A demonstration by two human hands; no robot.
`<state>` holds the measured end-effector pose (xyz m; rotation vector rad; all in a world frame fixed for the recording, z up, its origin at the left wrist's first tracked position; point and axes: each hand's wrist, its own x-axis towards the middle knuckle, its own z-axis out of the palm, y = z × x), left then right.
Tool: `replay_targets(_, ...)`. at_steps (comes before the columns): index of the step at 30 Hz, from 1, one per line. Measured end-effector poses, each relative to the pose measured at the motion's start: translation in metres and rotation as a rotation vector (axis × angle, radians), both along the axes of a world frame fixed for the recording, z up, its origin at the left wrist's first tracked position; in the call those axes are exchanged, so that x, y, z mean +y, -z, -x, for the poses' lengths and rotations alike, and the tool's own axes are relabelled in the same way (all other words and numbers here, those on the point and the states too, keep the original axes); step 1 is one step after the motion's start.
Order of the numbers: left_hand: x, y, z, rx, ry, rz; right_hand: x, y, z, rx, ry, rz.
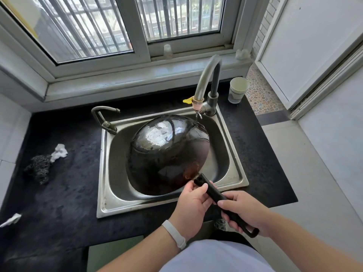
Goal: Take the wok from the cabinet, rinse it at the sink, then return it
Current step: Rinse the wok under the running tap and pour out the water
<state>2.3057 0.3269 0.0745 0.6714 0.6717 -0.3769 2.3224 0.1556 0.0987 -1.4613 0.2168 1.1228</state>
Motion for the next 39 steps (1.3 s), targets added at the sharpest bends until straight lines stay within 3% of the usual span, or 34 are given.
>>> replay_targets(14, -0.003, 0.006, 0.008, 0.103, 0.13, 0.011, -0.001, 0.007, 0.039, -0.006, 0.151, 0.047)
replay_targets(27, -0.011, 0.003, -0.007, 0.009, 0.249, -0.085, 0.0, 0.006, 0.042, 0.133, 0.343, -0.061)
replay_targets(39, -0.005, 0.005, -0.019, -0.033, 0.226, -0.133, 0.003, 0.007, 0.017, 0.236, 0.327, -0.136)
